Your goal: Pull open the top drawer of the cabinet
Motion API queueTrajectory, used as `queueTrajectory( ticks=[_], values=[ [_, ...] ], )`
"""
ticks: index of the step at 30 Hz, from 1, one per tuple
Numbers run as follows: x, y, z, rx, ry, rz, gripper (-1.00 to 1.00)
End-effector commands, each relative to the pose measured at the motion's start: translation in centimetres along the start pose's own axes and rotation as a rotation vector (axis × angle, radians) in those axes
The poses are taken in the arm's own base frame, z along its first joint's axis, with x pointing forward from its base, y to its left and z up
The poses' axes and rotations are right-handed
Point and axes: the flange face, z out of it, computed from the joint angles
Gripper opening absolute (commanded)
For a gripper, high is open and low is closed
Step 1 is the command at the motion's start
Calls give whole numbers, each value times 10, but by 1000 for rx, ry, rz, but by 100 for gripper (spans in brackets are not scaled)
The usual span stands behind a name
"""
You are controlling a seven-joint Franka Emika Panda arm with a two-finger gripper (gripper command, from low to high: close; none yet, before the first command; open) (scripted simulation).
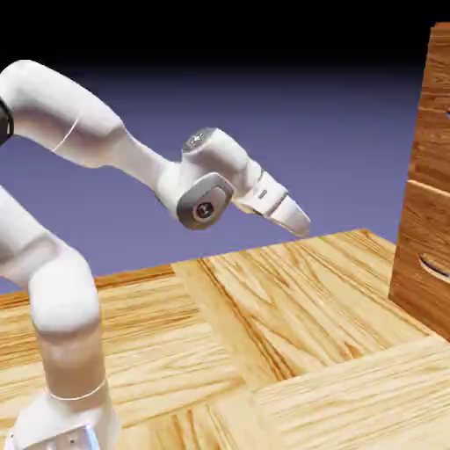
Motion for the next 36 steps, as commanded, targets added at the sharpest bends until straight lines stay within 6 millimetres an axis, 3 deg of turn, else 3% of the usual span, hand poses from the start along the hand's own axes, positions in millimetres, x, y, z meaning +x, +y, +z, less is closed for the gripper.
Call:
queueTrajectory(
  ticks=[1,10,20,28,36],
  values=[
    [10,-6,-5,7,28,17,0],
    [78,-67,-52,84,247,146,0],
    [115,-138,-80,190,403,254,0],
    [126,-191,-72,279,456,335,0],
    [133,-232,-37,363,450,436,0]
  ],
)
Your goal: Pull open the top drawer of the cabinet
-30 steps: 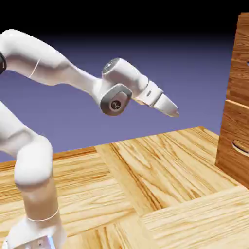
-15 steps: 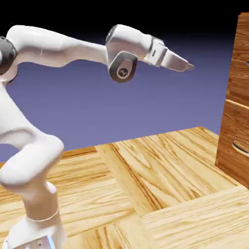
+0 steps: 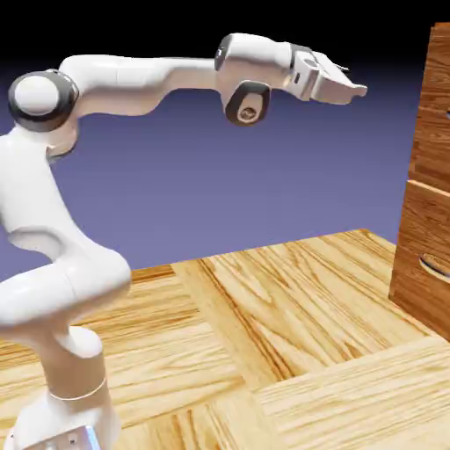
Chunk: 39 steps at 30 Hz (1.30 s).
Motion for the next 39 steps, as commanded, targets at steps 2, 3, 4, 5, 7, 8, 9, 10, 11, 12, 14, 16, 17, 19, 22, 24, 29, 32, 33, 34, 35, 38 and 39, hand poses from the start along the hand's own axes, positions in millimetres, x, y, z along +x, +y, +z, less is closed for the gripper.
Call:
queueTrajectory(
  ticks=[2,3,4,5,7,8,9,10,11,12,14,16,17,19,22,24,29,32,33,34,35,38,39],
  values=[
    [-6,-2,13,11,-6,35,0],
    [-9,-2,19,16,-10,54,0],
    [-12,-2,26,20,-15,73,0],
    [-15,-2,33,24,-19,93,0],
    [-20,0,47,31,-30,135,0],
    [-23,1,54,35,-36,158,0],
    [-25,2,61,38,-42,181,0],
    [-27,4,68,40,-48,205,0],
    [-28,6,75,43,-54,230,0],
    [-30,8,82,45,-60,255,0],
    [-32,13,97,50,-74,309,0],
    [-34,18,111,54,-87,367,0],
    [-34,21,118,55,-94,397,0],
    [-34,27,132,59,-107,460,0],
    [-32,37,151,66,-127,560,0],
    [-29,43,164,72,-139,630,0],
    [-16,59,192,91,-168,820,0],
    [-5,67,206,108,-183,942,0],
    [0,69,210,115,-188,984,0],
    [5,71,214,123,-193,1026,0],
    [11,73,218,132,-198,1069,0],
    [29,78,228,162,-212,1199,0],
    [32,78,229,165,-213,1214,0]
  ],
)
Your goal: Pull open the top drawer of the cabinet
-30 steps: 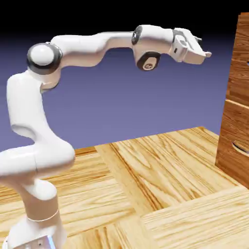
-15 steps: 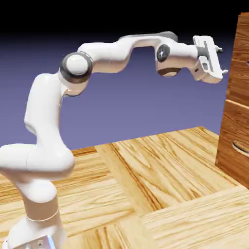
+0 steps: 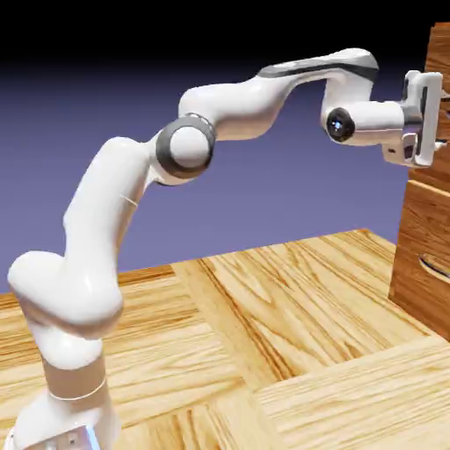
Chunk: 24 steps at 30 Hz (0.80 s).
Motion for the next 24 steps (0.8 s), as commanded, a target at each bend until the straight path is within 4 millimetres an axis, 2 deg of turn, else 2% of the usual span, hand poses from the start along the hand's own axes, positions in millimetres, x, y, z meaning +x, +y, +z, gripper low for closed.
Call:
queueTrajectory(
  ticks=[1,6,11,15,20,21,24],
  values=[
    [0,0,0,0,0,0,0],
    [8,-14,15,22,1,10,0],
    [9,-19,28,28,-1,11,0],
    [7,-15,38,21,-2,8,0],
    [0,0,50,0,0,0,0],
    [0,0,50,0,0,0,-100],
    [0,-1,46,1,0,0,-100]
  ],
)
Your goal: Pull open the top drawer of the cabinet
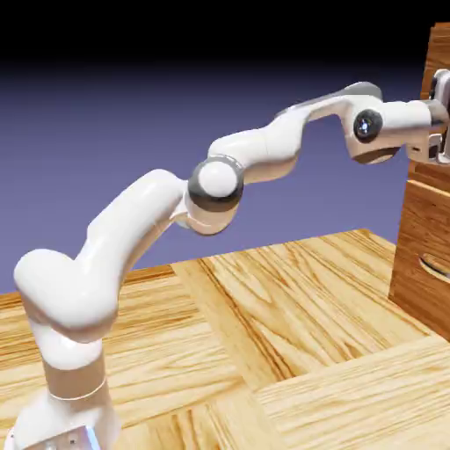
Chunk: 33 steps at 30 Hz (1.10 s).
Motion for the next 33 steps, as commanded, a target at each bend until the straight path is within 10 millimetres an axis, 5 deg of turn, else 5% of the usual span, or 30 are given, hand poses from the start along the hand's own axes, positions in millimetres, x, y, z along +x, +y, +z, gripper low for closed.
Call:
queueTrajectory(
  ticks=[1,13,33],
  values=[
    [0,0,-2,-1,0,0,-100],
    [0,1,-45,-1,0,0,-100],
    [0,1,-176,-1,0,0,-100]
  ],
)
